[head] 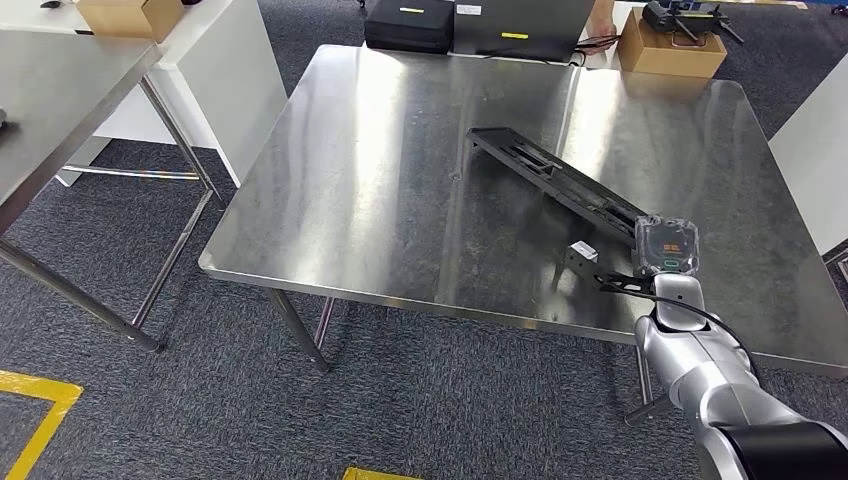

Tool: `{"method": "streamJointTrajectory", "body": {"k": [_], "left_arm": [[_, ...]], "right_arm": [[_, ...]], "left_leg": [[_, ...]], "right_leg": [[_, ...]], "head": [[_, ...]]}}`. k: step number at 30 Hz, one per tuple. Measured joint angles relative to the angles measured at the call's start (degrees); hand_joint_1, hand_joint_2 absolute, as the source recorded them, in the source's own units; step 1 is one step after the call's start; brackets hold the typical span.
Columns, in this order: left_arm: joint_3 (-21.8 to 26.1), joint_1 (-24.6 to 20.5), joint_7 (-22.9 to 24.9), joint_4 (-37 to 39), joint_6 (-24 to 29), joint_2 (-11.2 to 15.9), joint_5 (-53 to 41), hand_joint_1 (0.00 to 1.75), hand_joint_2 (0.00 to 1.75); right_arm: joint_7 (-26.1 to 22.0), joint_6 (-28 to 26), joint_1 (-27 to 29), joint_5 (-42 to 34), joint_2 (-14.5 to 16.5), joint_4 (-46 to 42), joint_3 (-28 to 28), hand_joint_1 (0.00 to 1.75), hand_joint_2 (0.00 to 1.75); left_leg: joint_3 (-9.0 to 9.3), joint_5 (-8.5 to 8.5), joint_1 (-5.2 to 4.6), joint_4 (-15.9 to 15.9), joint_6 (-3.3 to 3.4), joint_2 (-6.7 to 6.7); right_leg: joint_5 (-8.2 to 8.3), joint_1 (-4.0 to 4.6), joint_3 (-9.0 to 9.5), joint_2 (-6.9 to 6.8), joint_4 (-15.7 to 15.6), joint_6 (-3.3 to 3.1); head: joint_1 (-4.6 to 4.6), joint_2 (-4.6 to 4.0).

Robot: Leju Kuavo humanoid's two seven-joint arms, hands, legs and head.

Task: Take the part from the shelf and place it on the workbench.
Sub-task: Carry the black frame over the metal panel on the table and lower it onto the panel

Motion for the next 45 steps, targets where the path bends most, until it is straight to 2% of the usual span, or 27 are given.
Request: {"method": "streamJointTrajectory", "body": {"k": [3,19,26,33,36,38,40,43,45], "left_arm": [[0.3,0.2,0.5,0.0,0.1,0.0,0.3,0.00,0.00],[2.5,0.6,1.1,0.0,-2.8,0.1,1.1,0.00,0.00],[3.7,0.8,0.3,0.0,-2.7,0.1,1.1,0.00,0.00],[4.2,0.9,0.3,0.0,-2.6,0.1,1.1,0.00,0.00],[4.3,0.9,0.0,0.0,-2.5,0.1,1.1,0.00,0.00],[4.6,0.9,-0.6,0.0,-2.4,0.0,1.0,0.00,0.00],[5.0,0.9,-1.3,0.0,-2.2,0.0,0.8,0.00,0.00],[5.5,1.0,-1.9,0.0,-1.8,-0.1,0.6,0.00,0.00],[6.1,1.1,-2.1,0.0,-1.4,-0.1,0.7,0.00,0.00]], "right_arm": [[0.0,0.3,0.8,0.2,0.2,0.6,-0.7,0.00,0.00],[-2.2,0.7,0.9,2.4,2.4,1.5,-3.3,0.00,0.00],[-4.1,-4.6,0.8,4.1,3.6,1.1,-4.8,0.00,0.00],[-4.2,-5.1,0.6,4.2,4.2,0.7,-5.2,0.00,0.00],[-4.1,-7.7,0.7,4.2,4.3,0.1,-5.2,0.00,0.00],[-3.7,-9.9,1.6,4.3,4.3,-3.0,-5.2,0.00,0.00],[-2.3,-10.3,4.2,4.3,3.8,-10.5,-5.2,0.00,0.00],[0.2,-10.4,9.9,4.3,2.4,-26.5,-5.1,0.00,0.00],[-0.4,-10.4,13.5,4.3,1.8,-38.0,-5.2,0.00,0.00]], "left_leg": [[-0.03,0.04,0.00,0.0,-0.16,0.00],[-0.01,0.09,-0.42,0.0,-0.12,0.02],[0.02,0.09,-0.42,0.0,-0.12,0.02],[0.02,0.09,-0.41,0.0,-0.12,0.01],[0.04,0.10,-0.41,0.0,-0.12,0.02],[0.07,0.10,-0.41,0.0,-0.11,0.02],[0.09,0.10,-0.42,0.0,-0.11,-0.01],[0.05,0.09,-0.43,0.0,-0.11,-0.05],[-0.03,0.07,-0.42,0.0,-0.10,-0.03]], "right_leg": [[0.03,-0.01,0.04,-0.01,0.0,-0.04],[0.13,-0.19,0.13,0.00,0.0,-0.18],[0.13,-0.21,0.13,-0.01,0.0,-0.17],[0.13,-0.21,0.13,-0.01,0.0,-0.17],[0.13,-0.21,0.13,-0.01,0.0,-0.17],[0.13,-0.21,0.13,-0.01,0.0,-0.17],[0.13,-0.21,0.14,-0.01,0.0,-0.17],[0.12,-0.21,0.14,-0.03,0.0,-0.17],[0.11,-0.21,0.14,-0.02,0.0,-0.17]], "head": [[-0.01,0.00],[0.01,0.00],[-0.01,0.01],[0.00,0.01],[-0.01,0.01],[0.00,0.01],[-0.01,0.01],[-0.01,0.02],[0.01,0.01]]}}
